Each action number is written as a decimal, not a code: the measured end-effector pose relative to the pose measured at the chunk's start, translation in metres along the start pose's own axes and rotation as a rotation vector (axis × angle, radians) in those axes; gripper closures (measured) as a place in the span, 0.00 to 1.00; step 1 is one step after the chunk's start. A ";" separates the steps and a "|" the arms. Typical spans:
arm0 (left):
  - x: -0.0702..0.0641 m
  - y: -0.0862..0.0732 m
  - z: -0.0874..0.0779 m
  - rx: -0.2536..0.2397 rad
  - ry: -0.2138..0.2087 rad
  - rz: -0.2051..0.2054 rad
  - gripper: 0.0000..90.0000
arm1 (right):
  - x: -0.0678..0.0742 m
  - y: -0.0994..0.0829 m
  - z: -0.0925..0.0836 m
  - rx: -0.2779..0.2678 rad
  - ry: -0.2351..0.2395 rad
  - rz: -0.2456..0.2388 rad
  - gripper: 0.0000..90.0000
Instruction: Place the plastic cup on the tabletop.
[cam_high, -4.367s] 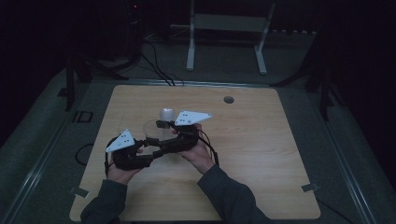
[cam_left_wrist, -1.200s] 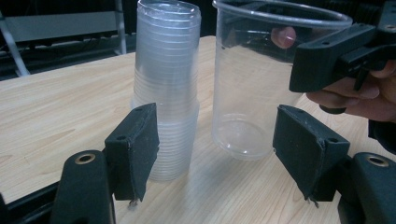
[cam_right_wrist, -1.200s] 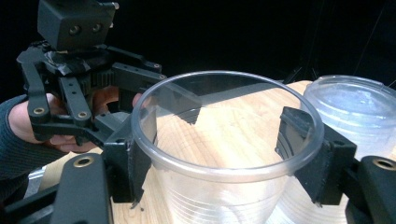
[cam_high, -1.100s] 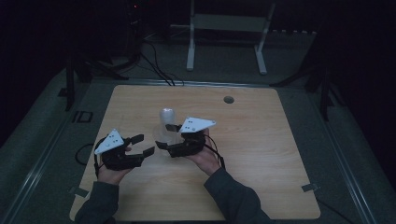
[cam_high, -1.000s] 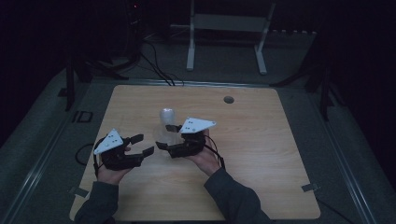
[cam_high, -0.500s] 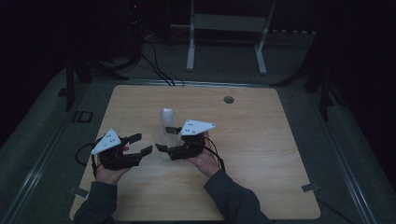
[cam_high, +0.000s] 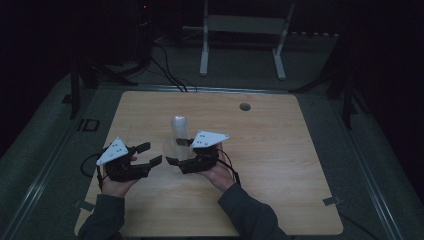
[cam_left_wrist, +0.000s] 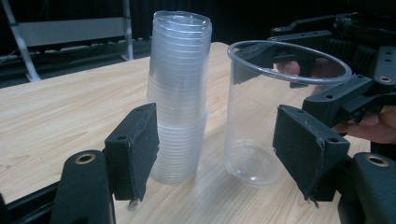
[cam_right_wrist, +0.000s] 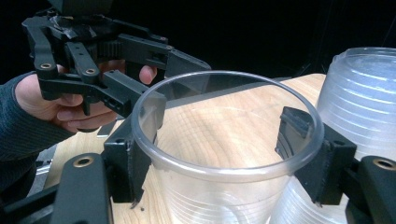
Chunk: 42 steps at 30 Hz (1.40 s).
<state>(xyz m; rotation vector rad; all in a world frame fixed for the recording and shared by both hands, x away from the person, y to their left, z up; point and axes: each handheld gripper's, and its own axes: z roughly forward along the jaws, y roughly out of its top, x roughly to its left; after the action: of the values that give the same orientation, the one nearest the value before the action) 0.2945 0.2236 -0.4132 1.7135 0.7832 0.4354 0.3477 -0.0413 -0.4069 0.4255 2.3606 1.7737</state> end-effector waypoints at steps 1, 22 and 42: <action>0.000 0.000 0.000 0.001 0.001 0.000 0.35 | 0.000 0.000 0.000 0.000 0.001 0.000 0.32; 0.002 0.000 -0.001 0.003 0.002 -0.007 0.35 | 0.005 -0.007 0.006 0.007 0.015 -0.001 0.32; 0.003 -0.001 -0.002 0.002 0.009 -0.008 0.35 | 0.005 -0.010 0.006 0.000 0.009 0.002 0.32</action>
<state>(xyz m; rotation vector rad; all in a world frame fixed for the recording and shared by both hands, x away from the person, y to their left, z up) 0.2953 0.2270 -0.4138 1.7106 0.7971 0.4368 0.3430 -0.0369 -0.4176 0.4201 2.3673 1.7801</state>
